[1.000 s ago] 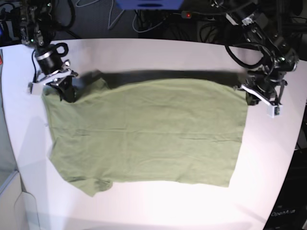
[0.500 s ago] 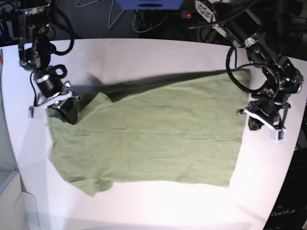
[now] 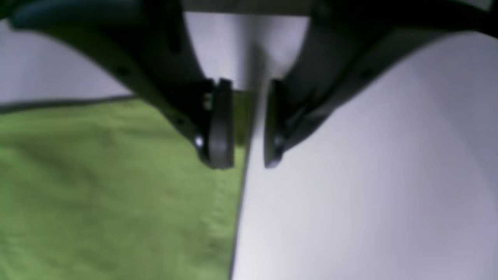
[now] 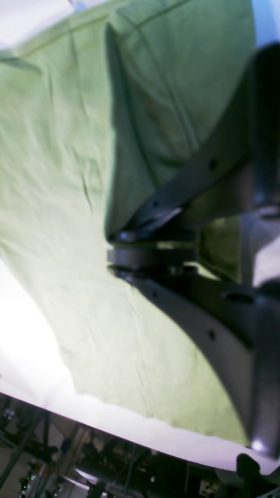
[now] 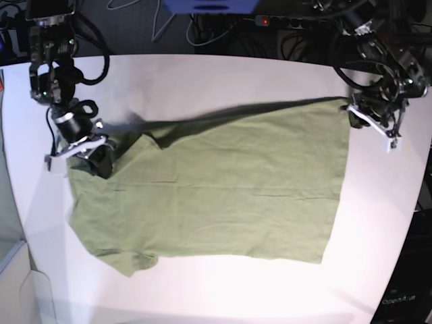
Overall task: Fold the T-shirt properly
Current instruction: 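Lift the shoulder edge with both grippers and pull it taut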
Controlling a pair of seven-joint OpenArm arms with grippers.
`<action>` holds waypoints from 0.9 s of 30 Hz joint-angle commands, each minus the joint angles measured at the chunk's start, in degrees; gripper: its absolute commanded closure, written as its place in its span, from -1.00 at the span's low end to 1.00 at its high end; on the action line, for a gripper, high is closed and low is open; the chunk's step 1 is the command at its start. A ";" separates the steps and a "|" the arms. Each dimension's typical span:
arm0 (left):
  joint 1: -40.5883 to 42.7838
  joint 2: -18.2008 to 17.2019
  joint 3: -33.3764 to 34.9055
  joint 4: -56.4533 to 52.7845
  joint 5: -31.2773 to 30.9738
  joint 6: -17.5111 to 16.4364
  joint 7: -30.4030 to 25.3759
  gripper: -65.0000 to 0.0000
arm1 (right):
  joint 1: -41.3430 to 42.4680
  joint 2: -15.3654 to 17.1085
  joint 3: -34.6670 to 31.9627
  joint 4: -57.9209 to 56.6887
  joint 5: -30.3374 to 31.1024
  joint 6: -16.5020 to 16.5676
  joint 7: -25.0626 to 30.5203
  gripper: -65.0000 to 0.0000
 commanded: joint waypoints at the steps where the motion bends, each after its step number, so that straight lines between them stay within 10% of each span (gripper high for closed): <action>1: 0.89 -1.47 -1.09 2.27 -1.91 -0.17 -1.10 0.42 | 0.62 0.82 0.44 1.03 0.49 0.15 1.36 0.97; 8: 4.67 -3.23 -1.79 2.36 -6.04 -0.17 -1.63 -0.30 | 0.62 0.64 0.44 1.03 0.49 0.06 1.36 0.97; 27: 1.77 -2.96 0.58 -13.20 -6.39 -0.17 -1.10 -0.31 | 0.53 0.55 0.35 1.03 0.49 0.06 1.36 0.97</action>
